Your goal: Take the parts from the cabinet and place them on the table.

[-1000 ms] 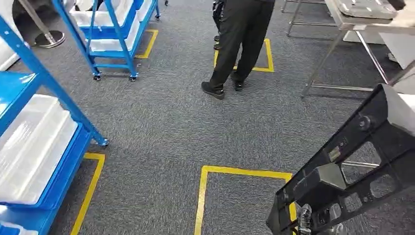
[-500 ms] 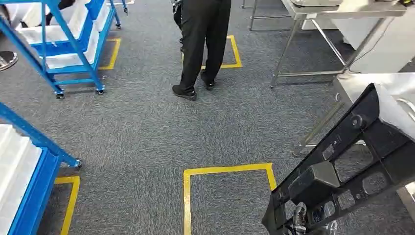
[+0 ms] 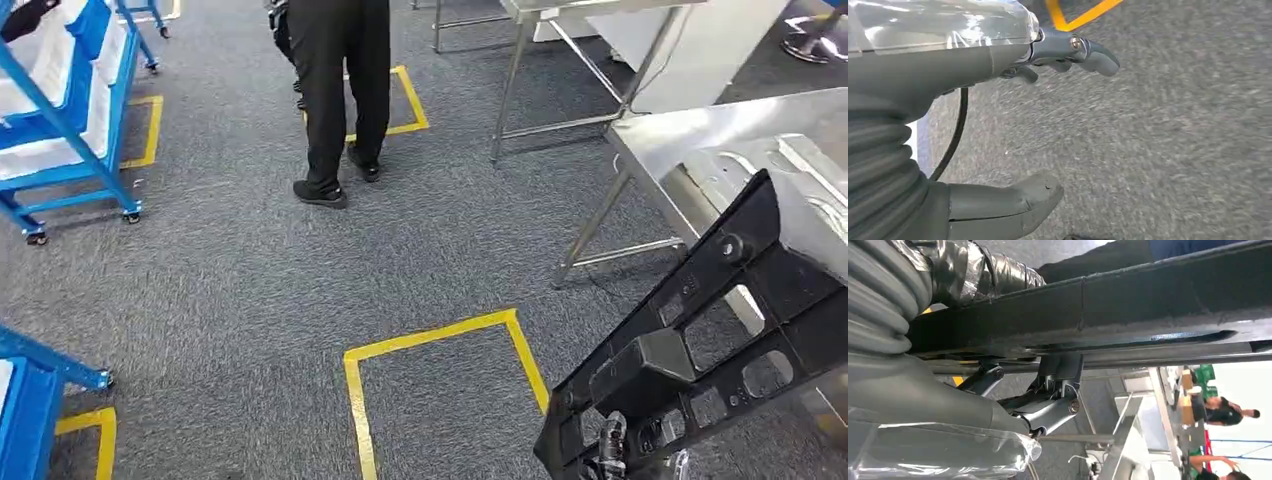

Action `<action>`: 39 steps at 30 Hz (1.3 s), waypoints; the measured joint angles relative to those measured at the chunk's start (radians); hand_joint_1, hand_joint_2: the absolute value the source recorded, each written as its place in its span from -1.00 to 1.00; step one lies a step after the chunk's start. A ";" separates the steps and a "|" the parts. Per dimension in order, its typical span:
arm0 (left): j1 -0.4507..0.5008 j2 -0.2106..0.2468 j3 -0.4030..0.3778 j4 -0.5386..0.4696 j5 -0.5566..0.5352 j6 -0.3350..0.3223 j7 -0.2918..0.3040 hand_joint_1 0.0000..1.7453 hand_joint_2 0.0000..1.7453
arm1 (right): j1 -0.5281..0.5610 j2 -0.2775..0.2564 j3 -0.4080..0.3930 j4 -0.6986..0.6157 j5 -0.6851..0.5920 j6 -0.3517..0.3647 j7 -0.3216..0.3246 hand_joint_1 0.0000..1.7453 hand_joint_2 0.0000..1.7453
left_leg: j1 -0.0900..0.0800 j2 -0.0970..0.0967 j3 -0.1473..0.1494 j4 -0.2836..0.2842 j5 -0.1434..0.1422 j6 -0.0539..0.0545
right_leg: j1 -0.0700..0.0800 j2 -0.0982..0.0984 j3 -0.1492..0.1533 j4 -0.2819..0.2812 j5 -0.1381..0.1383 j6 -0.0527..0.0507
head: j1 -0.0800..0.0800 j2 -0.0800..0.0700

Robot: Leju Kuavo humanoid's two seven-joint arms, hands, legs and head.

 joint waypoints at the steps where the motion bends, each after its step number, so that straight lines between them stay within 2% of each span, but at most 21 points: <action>1: -0.002 0.000 0.002 0.000 0.000 -0.001 0.000 -1.00 1.00 | -0.001 0.000 0.000 0.000 0.001 0.000 -0.001 1.00 1.00 | 0.000 0.010 0.002 -0.001 -0.002 -0.005 | 0.002 0.016 -0.003 0.002 0.000 -0.003 | 0.000 0.000; 3: -0.004 -0.001 0.003 0.000 0.000 -0.005 -0.001 -1.00 1.00 | 0.001 0.000 -0.001 0.000 0.002 -0.002 -0.001 1.00 1.00 | 0.000 0.032 0.016 -0.011 -0.004 -0.013 | 0.004 0.038 -0.003 -0.004 -0.001 -0.011 | 0.000 0.000; 4: -0.005 -0.002 0.004 0.000 0.000 -0.005 -0.002 -1.00 1.00 | 0.003 0.000 -0.001 0.000 0.002 -0.003 -0.001 1.00 1.00 | 0.003 0.017 0.016 -0.004 -0.015 -0.021 | -0.015 0.050 0.013 -0.023 0.009 -0.019 | -0.002 0.000; 5: -0.006 -0.002 0.005 0.000 0.000 -0.006 -0.003 -1.00 1.00 | 0.002 0.001 -0.002 0.000 0.003 -0.004 -0.002 1.00 1.00 | 0.004 -0.032 0.011 0.020 -0.031 -0.022 | -0.013 0.058 0.019 -0.030 0.010 -0.022 | 0.000 0.000; 6: -0.006 -0.002 0.007 0.000 0.001 -0.007 -0.004 -1.00 1.00 | -0.002 0.001 -0.002 0.000 0.003 -0.005 -0.002 1.00 1.00 | 0.005 -0.062 -0.015 0.076 -0.065 -0.022 | -0.013 0.065 0.019 -0.030 0.011 -0.029 | -0.002 0.000; 8: -0.002 -0.002 0.010 0.002 0.001 -0.012 -0.004 -1.00 1.00 | -0.005 0.001 0.000 0.000 0.010 -0.016 -0.001 1.00 1.00 | 0.007 -0.081 -0.097 0.238 -0.137 -0.027 | -0.013 0.083 0.019 -0.029 0.008 -0.033 | -0.002 0.000; 10: 0.000 -0.002 0.012 0.002 0.007 -0.026 -0.008 -1.00 1.00 | -0.005 0.001 0.000 0.003 0.028 -0.033 0.000 1.00 1.00 | 0.008 -0.082 -0.140 0.298 -0.129 -0.031 | -0.013 0.106 0.020 -0.025 0.007 -0.034 | -0.002 0.000; 11: -0.001 0.001 0.012 0.002 0.008 -0.035 -0.013 -1.00 1.00 | -0.005 0.001 0.003 0.005 0.041 -0.040 0.000 1.00 1.00 | 0.008 -0.082 -0.128 0.256 -0.086 -0.033 | -0.014 0.114 0.021 -0.022 0.000 -0.031 | -0.002 0.000; 13: -0.003 0.004 0.013 0.002 0.007 -0.043 -0.015 -1.00 1.00 | -0.006 0.001 0.010 0.005 0.058 -0.051 0.000 1.00 1.00 | 0.011 -0.083 -0.061 0.091 0.015 -0.033 | -0.020 0.124 0.025 -0.006 -0.014 -0.019 | -0.002 0.000; 15: -0.005 0.004 0.013 0.003 0.004 -0.045 -0.014 -1.00 1.00 | -0.007 0.001 0.017 0.004 0.072 -0.054 0.000 1.00 1.00 | 0.007 -0.096 -0.035 0.023 0.002 -0.025 | -0.013 0.129 0.017 0.021 -0.030 -0.003 | -0.002 0.000; 19: -0.006 0.004 0.014 0.005 -0.002 -0.047 -0.013 -1.00 1.00 | -0.006 0.001 0.021 -0.002 0.113 -0.069 -0.001 1.00 1.00 | 0.009 -0.094 -0.025 0.022 0.003 0.005 | -0.017 0.131 0.018 0.024 -0.028 0.012 | -0.001 0.000; 20: -0.006 0.005 0.015 0.005 -0.005 -0.047 -0.013 -1.00 1.00 | -0.005 0.000 0.021 -0.009 0.136 -0.081 -0.001 1.00 1.00 | 0.009 -0.093 -0.018 0.020 0.003 0.009 | -0.018 0.115 0.014 0.047 -0.039 0.017 | -0.001 0.000; 24: -0.006 0.009 0.017 0.005 -0.018 -0.051 -0.013 -1.00 1.00 | -0.007 0.000 0.022 -0.060 0.222 -0.108 -0.001 1.00 1.00 | 0.002 -0.086 -0.010 0.019 -0.008 0.018 | -0.021 0.095 -0.137 0.299 -0.149 0.028 | -0.001 0.000; 26: -0.006 0.010 0.018 0.006 -0.021 -0.053 -0.010 -1.00 1.00 | -0.005 0.000 0.027 -0.087 0.244 -0.111 -0.001 1.00 1.00 | -0.002 -0.085 0.005 0.019 -0.020 0.019 | -0.020 0.095 -0.151 0.284 -0.104 0.020 | -0.001 0.000; 29: -0.007 0.010 0.018 0.006 -0.024 -0.053 -0.005 -1.00 1.00 | -0.004 0.000 0.041 -0.120 0.265 -0.124 -0.001 1.00 1.00 | -0.007 -0.083 0.038 0.017 -0.045 0.018 | -0.003 0.092 -0.062 0.053 0.041 -0.013 | -0.001 0.000; 31: -0.011 0.009 0.019 0.010 -0.026 -0.054 0.000 -1.00 1.00 | -0.003 0.000 0.054 -0.128 0.282 -0.137 -0.001 1.00 1.00 | 0.000 -0.081 0.045 0.003 -0.049 0.008 | 0.013 0.085 -0.058 0.038 0.006 -0.032 | 0.002 0.000; 32: -0.013 0.009 0.020 0.010 -0.027 -0.055 0.003 -1.00 1.00 | 0.000 0.000 0.058 -0.134 0.288 -0.146 -0.002 1.00 1.00 | 0.002 -0.078 0.051 -0.007 -0.051 0.002 | 0.018 0.086 -0.051 0.027 0.019 -0.039 | -0.001 0.000; 34: -0.014 0.008 0.021 0.012 -0.032 -0.056 0.005 -1.00 1.00 | 0.001 0.000 0.063 -0.137 0.292 -0.154 -0.001 1.00 1.00 | -0.001 -0.074 0.075 0.004 -0.034 -0.009 | 0.013 0.092 -0.018 -0.003 0.021 -0.054 | 0.000 0.000; 35: -0.016 0.008 0.021 0.013 -0.032 -0.056 0.005 -1.00 1.00 | 0.002 0.001 0.069 -0.137 0.292 -0.156 -0.002 1.00 1.00 | 0.003 -0.077 0.065 0.030 -0.043 -0.007 | 0.007 0.091 0.003 -0.020 0.023 -0.051 | 0.000 0.000; 37: -0.020 0.006 0.021 0.014 -0.032 -0.056 0.005 -1.00 1.00 | -0.001 0.001 0.075 -0.138 0.292 -0.159 -0.002 1.00 1.00 | 0.003 -0.082 -0.006 0.157 -0.071 -0.011 | 0.003 0.091 0.021 -0.028 0.014 -0.059 | -0.001 0.000; 39: -0.018 0.007 0.021 0.014 -0.032 -0.056 0.006 -1.00 1.00 | 0.001 0.001 0.078 -0.138 0.292 -0.159 -0.001 1.00 1.00 | 0.005 -0.082 -0.095 0.276 -0.145 -0.019 | 0.003 0.095 0.033 -0.027 -0.001 -0.057 | -0.001 0.000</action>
